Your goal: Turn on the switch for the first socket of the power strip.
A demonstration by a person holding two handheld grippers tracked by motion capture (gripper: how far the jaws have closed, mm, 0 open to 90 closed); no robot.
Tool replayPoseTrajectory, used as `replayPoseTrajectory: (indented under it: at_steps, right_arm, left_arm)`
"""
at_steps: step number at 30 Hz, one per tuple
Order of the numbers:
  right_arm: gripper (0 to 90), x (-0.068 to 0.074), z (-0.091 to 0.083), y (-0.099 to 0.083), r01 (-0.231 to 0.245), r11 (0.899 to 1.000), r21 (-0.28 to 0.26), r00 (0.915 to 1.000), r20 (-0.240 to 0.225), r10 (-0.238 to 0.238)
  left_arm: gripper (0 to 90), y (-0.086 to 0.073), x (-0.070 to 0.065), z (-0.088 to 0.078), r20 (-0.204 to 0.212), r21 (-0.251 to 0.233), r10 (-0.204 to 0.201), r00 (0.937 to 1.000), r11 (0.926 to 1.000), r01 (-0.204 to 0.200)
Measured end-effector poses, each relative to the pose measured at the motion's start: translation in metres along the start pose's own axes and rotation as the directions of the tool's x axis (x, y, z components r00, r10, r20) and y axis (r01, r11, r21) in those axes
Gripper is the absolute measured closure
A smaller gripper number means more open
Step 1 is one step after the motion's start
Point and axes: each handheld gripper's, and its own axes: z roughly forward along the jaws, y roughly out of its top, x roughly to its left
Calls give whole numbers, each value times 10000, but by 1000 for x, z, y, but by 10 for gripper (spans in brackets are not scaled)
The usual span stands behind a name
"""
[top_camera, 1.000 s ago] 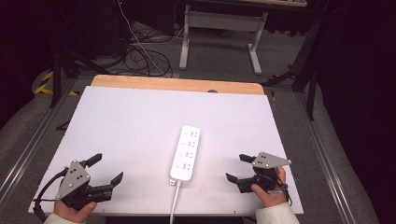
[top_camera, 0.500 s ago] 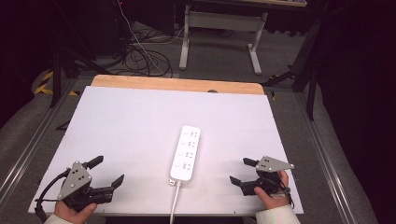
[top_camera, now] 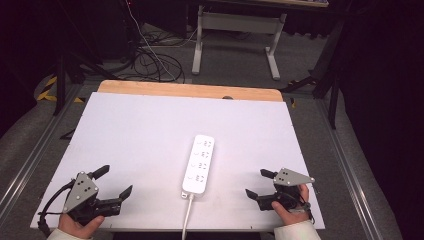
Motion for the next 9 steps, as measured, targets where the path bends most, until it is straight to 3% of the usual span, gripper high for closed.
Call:
replayPoseTrajectory:
  at_steps: [9]
  right_arm:
    - [134, 1, 1, 0, 6, 9999, 126, 10000, 86, -7]
  left_arm:
    - [113, 0, 0, 1, -71, 13, -14, 10000, 10000, 14]
